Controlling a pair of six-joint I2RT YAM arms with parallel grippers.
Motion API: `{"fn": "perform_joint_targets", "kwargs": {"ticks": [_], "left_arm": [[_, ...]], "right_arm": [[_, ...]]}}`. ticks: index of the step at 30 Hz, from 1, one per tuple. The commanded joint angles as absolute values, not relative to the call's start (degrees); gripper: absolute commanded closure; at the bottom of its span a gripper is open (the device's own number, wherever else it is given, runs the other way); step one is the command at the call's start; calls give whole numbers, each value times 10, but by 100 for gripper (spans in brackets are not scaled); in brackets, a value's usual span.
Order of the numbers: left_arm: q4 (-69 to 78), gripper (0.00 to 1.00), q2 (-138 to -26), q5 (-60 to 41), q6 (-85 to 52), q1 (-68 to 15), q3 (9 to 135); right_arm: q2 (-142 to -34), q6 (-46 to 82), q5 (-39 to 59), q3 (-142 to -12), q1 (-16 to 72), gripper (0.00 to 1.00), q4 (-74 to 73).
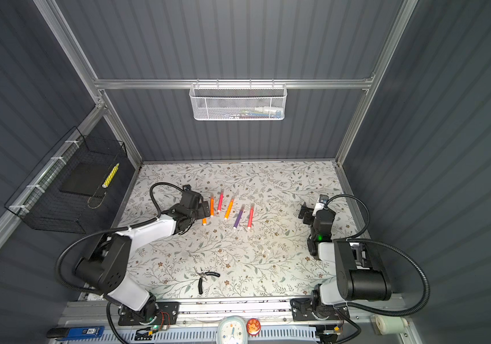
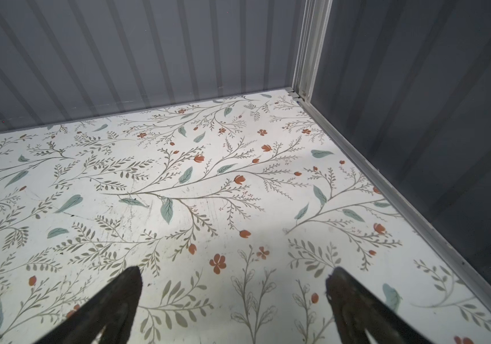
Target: Insert the pens into the pen caps
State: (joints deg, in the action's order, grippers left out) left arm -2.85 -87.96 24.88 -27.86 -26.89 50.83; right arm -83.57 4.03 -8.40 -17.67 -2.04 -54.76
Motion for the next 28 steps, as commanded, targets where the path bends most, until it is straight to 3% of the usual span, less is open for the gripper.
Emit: {"fn": "perform_joint_targets", "kwargs": {"ticks": [1, 3, 7, 14, 17, 18, 21, 28], "left_arm": [[-90, 1, -784, 435, -283, -243, 501], [58, 1, -750, 482, -188, -228, 411], [328, 1, -792, 527, -26, -212, 264], [614, 1, -861, 380, -17, -125, 158], [724, 1, -968, 278, 6, -88, 169], [681, 1, -981, 237, 12, -86, 187], [579, 1, -972, 245, -20, -68, 229], [553, 1, -983, 237, -26, -53, 256]], "right_arm": [[-833, 41, -74, -179, -21, 1, -569], [-834, 41, -74, -178, -21, 1, -572], [-834, 41, -74, -178, -21, 1, -571], [-834, 41, -75, -178, -20, 1, -571], [-834, 41, -75, -178, -21, 1, -571], [-834, 41, -75, -179, -21, 1, -570], [-834, 41, -74, -180, -21, 1, -569], [-835, 40, -74, -181, -21, 1, -567]]}}
